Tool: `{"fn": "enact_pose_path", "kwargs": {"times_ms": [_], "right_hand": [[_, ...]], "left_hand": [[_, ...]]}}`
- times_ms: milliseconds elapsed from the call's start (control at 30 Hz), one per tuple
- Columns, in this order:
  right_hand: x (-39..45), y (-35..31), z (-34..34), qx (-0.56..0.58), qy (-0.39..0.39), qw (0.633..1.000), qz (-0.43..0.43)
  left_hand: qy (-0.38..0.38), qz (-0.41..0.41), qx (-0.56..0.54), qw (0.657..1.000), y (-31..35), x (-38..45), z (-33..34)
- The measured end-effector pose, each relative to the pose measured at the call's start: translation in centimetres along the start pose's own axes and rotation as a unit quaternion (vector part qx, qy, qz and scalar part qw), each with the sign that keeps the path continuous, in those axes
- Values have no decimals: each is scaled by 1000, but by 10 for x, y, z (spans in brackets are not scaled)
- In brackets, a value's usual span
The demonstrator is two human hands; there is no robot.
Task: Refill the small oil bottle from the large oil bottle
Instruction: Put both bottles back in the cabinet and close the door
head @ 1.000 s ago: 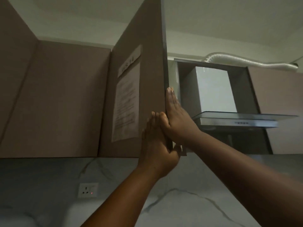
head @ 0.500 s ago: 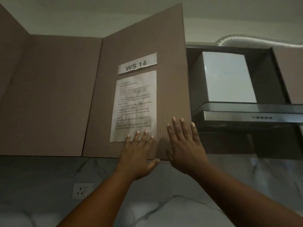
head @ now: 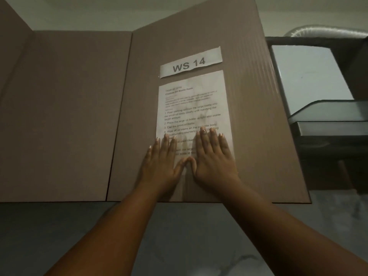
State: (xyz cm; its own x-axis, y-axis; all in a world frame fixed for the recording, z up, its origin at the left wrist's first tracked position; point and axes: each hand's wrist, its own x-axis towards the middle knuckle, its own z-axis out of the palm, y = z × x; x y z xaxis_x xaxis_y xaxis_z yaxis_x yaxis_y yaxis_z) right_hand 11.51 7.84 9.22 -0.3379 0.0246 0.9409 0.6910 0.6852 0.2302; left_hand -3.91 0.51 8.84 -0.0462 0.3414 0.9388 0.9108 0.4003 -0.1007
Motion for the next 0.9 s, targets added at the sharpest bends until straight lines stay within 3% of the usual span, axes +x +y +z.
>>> {"fn": "enact_pose_path", "kwargs": {"times_ms": [233, 500, 667, 767, 900], "right_hand": [[-3, 16, 52, 10, -23, 999, 30], [4, 23, 96, 28, -29, 999, 30], [7, 29, 114, 56, 13, 998, 22], [9, 31, 113, 66, 2, 998, 19], [19, 32, 89, 96, -110, 989, 6]], "left_hand": [[79, 32, 2, 996, -7, 11, 53], [80, 36, 39, 995, -11, 14, 75], [103, 25, 34, 994, -11, 17, 83], [81, 24, 42, 996, -12, 18, 83], [-24, 2, 74, 997, -6, 19, 62]]}}
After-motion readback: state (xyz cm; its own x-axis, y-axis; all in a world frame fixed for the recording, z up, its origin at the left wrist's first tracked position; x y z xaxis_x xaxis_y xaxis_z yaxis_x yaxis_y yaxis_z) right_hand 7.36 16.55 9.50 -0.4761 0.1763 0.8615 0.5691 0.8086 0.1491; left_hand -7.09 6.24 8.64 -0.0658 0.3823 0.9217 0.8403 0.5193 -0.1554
